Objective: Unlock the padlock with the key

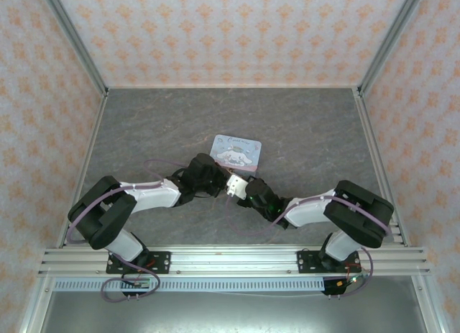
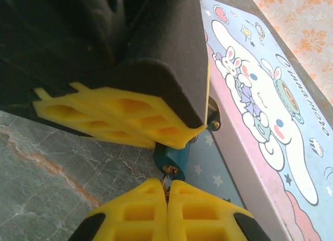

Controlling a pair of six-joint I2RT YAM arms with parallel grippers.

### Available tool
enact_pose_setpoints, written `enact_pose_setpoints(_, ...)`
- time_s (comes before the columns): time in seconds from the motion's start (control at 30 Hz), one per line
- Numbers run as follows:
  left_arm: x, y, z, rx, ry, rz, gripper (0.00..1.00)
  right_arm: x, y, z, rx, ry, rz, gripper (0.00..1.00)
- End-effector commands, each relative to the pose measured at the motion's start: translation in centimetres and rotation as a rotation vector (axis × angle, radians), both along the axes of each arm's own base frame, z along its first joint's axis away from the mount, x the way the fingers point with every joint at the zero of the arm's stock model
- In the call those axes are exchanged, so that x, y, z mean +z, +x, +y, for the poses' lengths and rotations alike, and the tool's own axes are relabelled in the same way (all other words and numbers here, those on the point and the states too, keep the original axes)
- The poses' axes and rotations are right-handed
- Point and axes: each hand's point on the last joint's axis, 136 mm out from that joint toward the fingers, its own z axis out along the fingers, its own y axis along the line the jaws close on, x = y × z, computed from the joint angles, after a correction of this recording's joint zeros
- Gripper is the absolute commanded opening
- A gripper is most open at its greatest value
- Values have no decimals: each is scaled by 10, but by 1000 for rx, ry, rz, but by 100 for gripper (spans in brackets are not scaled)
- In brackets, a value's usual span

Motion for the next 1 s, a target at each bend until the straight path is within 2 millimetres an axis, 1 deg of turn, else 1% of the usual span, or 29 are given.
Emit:
enact_pose_setpoints(0.0,24,5,-10,-21,-51,-42,0,15,6,10,-22,71,-17,0)
enact_pose_setpoints(0.17,22,5,-10,-19,-50,-40,0,18,5,14,-27,165,38,0)
enact_pose_setpoints(0.3,21,4,-9,-21,-49,-39,0,26,11,12,-55,330,124,0)
enact_pose_setpoints(0.4,19,3,-8,-19,-46,-35,0,30,14,12,-65,419,189,0)
enact_pose_setpoints(0.53,17,3,-9,-20,-47,-32,0,28,14,15,-61,454,234,0)
enact_pose_setpoints(0.67,14,2,-7,-17,-34,-29,0,19,13,13,-68,429,248,0)
enact_pose_setpoints(0.77,10,3,-5,-10,-21,-25,12,13,11,12,-62,398,254,0)
enact_pose_setpoints(0.87,6,4,-4,-5,-14,-16,21,8,10,10,-65,371,255,0)
enact_pose_setpoints(0.9,4,4,-3,-2,-12,-13,24,7,10,9,-67,368,254,0)
enact_pose_setpoints(0.97,1,4,-2,4,-7,-10,26,5,9,8,-65,358,258,0)
